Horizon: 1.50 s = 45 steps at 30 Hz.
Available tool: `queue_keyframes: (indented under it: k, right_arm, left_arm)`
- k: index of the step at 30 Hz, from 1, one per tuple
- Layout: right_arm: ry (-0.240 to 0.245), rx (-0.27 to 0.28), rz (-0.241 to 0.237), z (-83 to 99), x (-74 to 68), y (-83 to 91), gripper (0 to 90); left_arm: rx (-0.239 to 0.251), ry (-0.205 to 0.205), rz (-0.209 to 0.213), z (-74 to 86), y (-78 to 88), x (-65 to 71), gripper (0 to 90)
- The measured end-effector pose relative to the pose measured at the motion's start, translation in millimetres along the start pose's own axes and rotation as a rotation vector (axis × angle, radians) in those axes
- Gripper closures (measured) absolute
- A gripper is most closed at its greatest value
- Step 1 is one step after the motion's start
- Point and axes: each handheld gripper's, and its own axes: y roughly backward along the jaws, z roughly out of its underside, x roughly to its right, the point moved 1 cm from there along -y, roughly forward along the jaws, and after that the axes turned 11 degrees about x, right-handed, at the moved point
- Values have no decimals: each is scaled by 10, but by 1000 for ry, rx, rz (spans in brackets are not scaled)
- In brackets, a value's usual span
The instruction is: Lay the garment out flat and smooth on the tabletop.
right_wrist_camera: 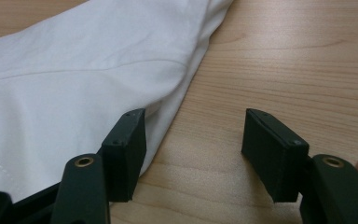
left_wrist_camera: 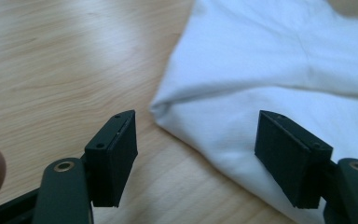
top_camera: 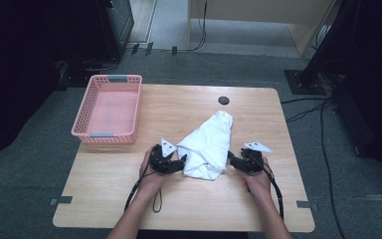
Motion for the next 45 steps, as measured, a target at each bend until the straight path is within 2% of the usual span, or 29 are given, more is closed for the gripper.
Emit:
queue_keyframes:
  k: [1,3,4,6,10,13,17,20,22,24,25,28,32,35,38,40,42,45]
  right_arm:
    - [0,0,1,2,0,4,401]
    - [7,-1,2,8,-5,12,394]
    - [6,-1,5,10,-6,17,391]
    - [8,-2,5,13,-4,21,389]
    - [22,-7,4,26,-6,46,376]
    - [41,-12,4,42,-13,72,365]
    - [51,-15,2,56,-8,100,352]
    - [57,-17,5,57,-18,98,349]
    - [67,-20,7,58,-28,96,341]
    - [69,-21,6,60,-30,98,338]
    - [69,-20,5,60,-29,98,338]
    - [67,-20,5,61,-28,100,336]
    - [67,-19,6,62,-29,101,334]
    - [70,-19,9,64,-31,103,332]
    - [70,-20,9,64,-32,103,332]
    - [70,-20,9,64,-32,103,331]
    - [73,-21,12,65,-35,105,331]
    - [77,-23,16,66,-42,103,330]
  left_arm:
    - [3,-18,2,0,4,46,367]
    - [4,-19,13,2,11,67,510]
    - [3,-30,39,9,28,93,567]
    - [3,-22,52,12,32,95,634]
    - [-10,30,101,43,85,57,690]
    - [-11,70,96,85,162,51,700]
    - [-15,90,76,145,290,86,695]
    - [-37,115,44,126,340,99,596]
    - [-9,123,41,62,377,130,549]
    - [29,113,53,-21,403,193,541]
    - [43,91,66,-73,401,249,539]
    - [35,49,92,-148,314,362,530]
    - [30,30,106,-221,177,471,541]
    - [27,-21,127,-313,97,599,516]
    - [-1,-84,118,-361,0,695,502]
    - [-12,-81,75,-354,-54,699,628]
    - [-34,-69,64,-330,-91,679,742]
    - [-56,-85,58,-285,-110,651,835]
